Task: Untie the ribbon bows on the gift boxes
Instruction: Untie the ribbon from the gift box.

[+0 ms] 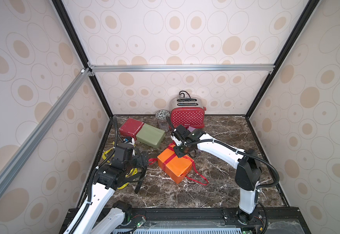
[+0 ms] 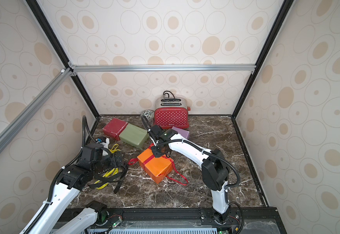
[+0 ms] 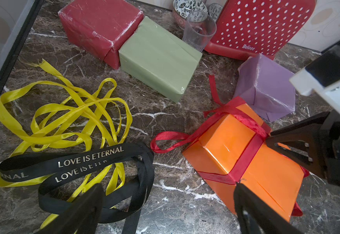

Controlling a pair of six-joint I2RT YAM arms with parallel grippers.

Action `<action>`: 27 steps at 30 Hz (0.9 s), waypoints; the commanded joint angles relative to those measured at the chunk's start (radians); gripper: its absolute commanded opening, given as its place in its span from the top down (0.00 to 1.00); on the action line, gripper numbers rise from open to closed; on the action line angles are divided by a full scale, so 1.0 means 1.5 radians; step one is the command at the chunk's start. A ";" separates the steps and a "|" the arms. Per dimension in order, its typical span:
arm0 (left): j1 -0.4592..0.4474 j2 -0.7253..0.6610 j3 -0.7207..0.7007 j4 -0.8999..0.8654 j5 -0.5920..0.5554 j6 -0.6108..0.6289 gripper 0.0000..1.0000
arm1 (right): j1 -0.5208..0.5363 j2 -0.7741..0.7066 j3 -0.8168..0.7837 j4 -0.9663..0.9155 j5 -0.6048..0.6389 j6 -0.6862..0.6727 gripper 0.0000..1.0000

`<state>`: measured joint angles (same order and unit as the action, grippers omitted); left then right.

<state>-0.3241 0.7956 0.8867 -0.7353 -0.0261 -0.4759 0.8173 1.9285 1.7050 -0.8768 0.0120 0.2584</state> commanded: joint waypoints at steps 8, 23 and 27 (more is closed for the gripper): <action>0.005 -0.020 0.006 -0.011 0.002 0.022 0.01 | 0.002 -0.023 0.005 -0.031 0.070 0.017 1.00; 0.005 -0.042 0.004 -0.011 -0.012 0.025 0.01 | -0.149 -0.167 -0.211 0.103 0.071 0.132 1.00; 0.005 -0.049 0.004 -0.011 -0.021 0.025 0.01 | -0.199 -0.204 -0.305 0.158 0.033 0.154 1.00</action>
<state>-0.3241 0.7361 0.8867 -0.7357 -0.0338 -0.4576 0.5465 1.6573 1.3041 -0.6998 0.0937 0.4450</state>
